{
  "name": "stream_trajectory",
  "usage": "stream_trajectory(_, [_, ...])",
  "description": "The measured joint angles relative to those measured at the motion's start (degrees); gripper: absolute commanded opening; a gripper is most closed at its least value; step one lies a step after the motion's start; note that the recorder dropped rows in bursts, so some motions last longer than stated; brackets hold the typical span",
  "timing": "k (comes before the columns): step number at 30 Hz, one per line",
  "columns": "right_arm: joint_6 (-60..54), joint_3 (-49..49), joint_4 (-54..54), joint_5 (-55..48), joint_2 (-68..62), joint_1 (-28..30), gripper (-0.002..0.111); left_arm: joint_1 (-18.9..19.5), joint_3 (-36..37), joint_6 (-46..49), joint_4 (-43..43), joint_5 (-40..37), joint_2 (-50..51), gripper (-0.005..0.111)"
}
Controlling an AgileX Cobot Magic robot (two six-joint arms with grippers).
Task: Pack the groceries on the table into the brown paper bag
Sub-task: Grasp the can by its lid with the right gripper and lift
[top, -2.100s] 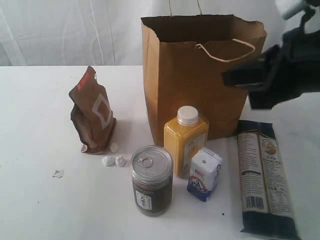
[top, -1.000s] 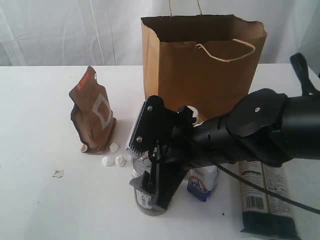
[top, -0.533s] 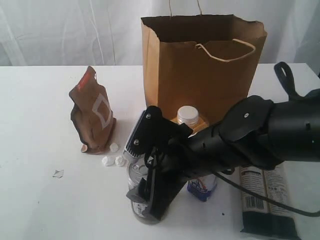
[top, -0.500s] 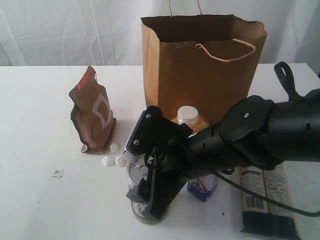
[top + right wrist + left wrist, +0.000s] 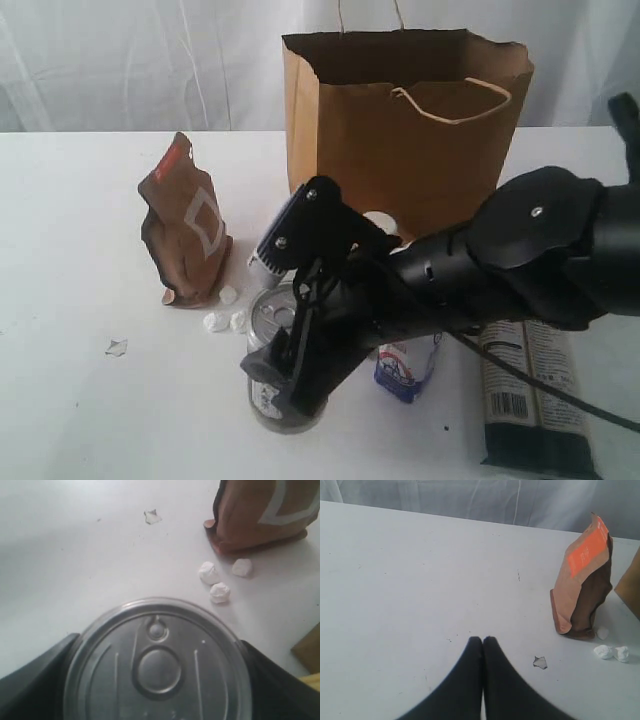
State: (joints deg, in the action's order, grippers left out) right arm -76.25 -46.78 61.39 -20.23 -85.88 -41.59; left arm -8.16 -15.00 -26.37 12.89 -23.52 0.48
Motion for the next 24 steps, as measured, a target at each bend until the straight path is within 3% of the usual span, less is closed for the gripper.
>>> stream_trajectory(24, [12.26, -1.24, -0.82, -10.01, 14.44, 0.0, 0.0, 0.0, 0.14, 0.0, 0.87, -1.41, 0.0, 0.0])
